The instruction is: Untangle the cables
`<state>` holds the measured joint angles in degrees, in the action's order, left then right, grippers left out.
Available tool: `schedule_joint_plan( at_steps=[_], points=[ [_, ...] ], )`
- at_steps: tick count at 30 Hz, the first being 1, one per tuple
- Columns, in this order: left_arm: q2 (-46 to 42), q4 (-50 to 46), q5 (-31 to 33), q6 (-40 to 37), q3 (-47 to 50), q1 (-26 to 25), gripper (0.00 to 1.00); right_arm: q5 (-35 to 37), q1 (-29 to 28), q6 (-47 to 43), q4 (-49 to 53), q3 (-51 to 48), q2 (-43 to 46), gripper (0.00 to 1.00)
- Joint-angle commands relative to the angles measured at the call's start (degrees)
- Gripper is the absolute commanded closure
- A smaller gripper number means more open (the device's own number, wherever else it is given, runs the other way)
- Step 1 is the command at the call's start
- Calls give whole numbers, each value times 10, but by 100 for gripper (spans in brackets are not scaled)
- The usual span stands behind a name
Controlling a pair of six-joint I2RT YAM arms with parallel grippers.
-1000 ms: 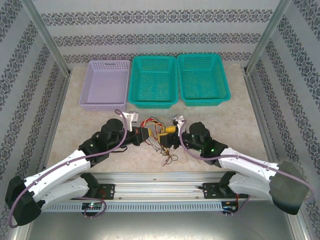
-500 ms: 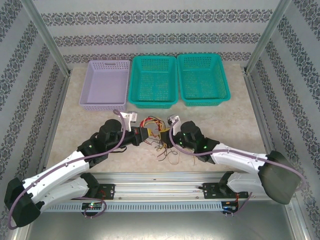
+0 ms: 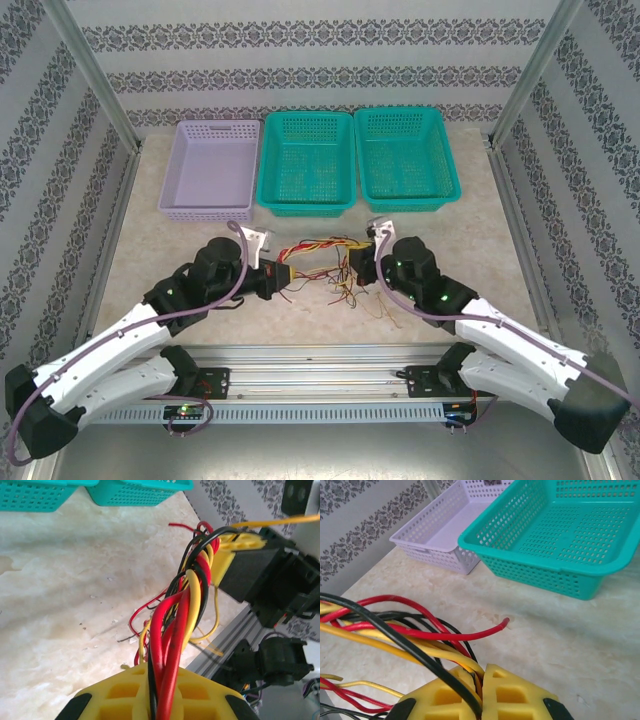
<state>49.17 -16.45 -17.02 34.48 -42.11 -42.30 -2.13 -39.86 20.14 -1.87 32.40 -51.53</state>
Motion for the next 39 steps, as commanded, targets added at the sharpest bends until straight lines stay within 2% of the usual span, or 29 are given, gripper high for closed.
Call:
schedule_joint_plan(
  at_steps=[1,4,6,9,14,19,25,28,31,32,34,37,39],
  points=[
    [-7,-142,18,-62,-50,13,100,171,86,-7,143,18,9,100],
    [6,-180,15,-92,-79,19,100,198,99,-11,181,39,-1,100],
    [16,-219,27,-117,-106,23,100,252,104,-1,222,59,-18,100],
    [25,-259,37,-142,-136,36,100,274,111,13,237,68,-28,100],
    [34,-299,43,-176,-153,41,100,210,130,8,220,68,-16,100],
    [48,-313,15,-199,-151,42,100,259,131,4,261,95,-22,100],
    [69,-288,-33,-200,-134,42,100,125,135,15,198,75,15,100],
    [85,-293,-50,-211,-138,42,100,82,140,31,170,65,39,100],
    [102,-306,-48,-221,-147,41,100,138,142,19,234,105,24,100],
    [105,-306,-46,-222,-148,41,100,144,142,10,242,111,20,92],
    [109,-304,-44,-223,-150,42,100,153,142,13,254,117,17,86],
    [115,-298,-32,-220,-152,42,100,109,144,19,231,101,28,65],
    [122,-294,-27,-215,-152,42,100,73,144,30,210,88,40,58]
  ],
)
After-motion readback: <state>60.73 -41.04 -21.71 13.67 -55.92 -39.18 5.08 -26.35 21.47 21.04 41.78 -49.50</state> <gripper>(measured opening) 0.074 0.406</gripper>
